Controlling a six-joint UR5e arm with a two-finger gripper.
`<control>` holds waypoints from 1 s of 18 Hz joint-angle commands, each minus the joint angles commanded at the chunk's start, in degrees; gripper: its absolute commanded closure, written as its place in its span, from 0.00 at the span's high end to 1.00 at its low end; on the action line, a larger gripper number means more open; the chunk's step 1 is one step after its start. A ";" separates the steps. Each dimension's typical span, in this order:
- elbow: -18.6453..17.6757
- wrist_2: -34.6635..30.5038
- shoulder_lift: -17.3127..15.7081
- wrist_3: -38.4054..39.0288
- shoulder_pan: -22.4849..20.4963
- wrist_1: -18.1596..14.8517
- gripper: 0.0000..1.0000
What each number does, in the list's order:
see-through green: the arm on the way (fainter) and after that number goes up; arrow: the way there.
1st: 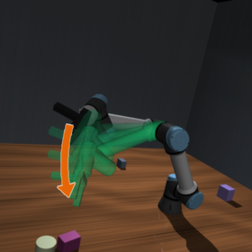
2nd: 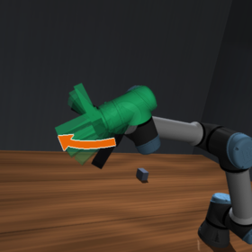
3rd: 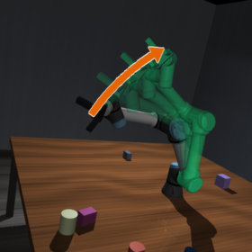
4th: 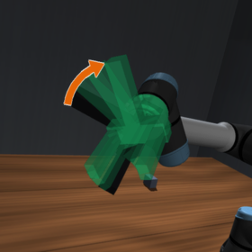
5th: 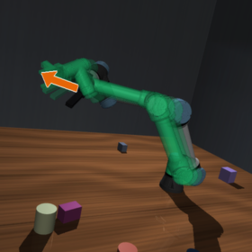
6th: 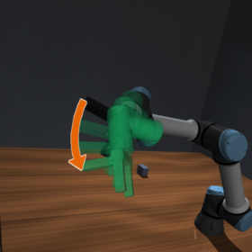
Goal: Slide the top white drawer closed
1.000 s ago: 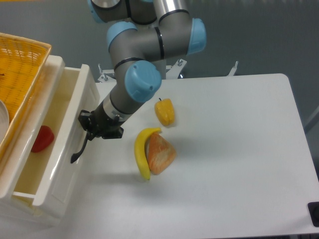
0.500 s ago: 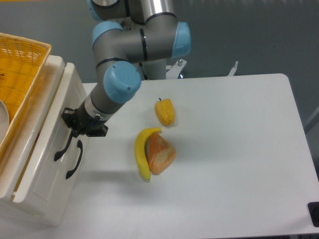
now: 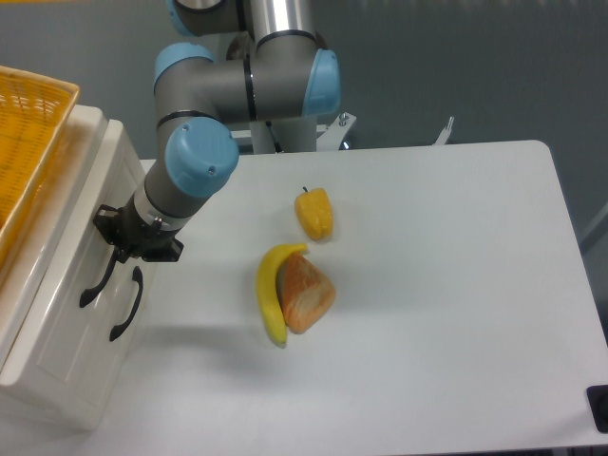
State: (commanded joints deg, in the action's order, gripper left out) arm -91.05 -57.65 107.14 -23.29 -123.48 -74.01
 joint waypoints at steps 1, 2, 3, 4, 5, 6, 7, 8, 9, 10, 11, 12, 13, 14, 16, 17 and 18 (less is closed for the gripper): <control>0.09 -0.35 0.00 -0.18 -0.79 0.44 0.61; 0.17 -0.70 0.00 -0.44 -2.01 0.79 0.71; 0.26 -0.97 -0.09 -1.49 -3.33 0.88 0.81; 0.35 -0.97 -0.17 -2.98 -4.82 0.88 0.96; 0.44 -0.97 -0.26 -4.03 -6.14 0.71 1.00; 0.44 -0.97 -0.35 -4.39 -7.55 0.80 1.00; 0.53 -0.97 -0.44 -4.48 -8.96 0.80 1.00; 0.70 -1.06 -0.53 -4.49 -10.36 0.88 1.00; 0.88 -1.15 -0.53 -4.57 -11.68 0.88 1.00; 0.97 -1.93 -0.61 -4.57 -13.09 0.88 1.00; 1.14 -3.07 -0.70 -4.57 -14.41 0.88 1.00; 1.14 -4.65 -0.79 -4.66 -15.64 0.97 1.00; 1.32 -6.31 -0.79 -5.10 -16.52 0.97 1.00; 1.58 -8.25 -0.70 -6.32 -17.14 0.97 1.00; 1.93 -12.99 -0.61 -10.26 -17.76 1.06 1.00; 2.02 -15.53 -0.53 -12.63 -17.93 1.06 1.00; 2.02 -17.91 -0.44 -14.57 -18.46 1.06 1.00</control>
State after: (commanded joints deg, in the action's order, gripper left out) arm -89.03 -75.56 106.70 -37.86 -141.94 -72.95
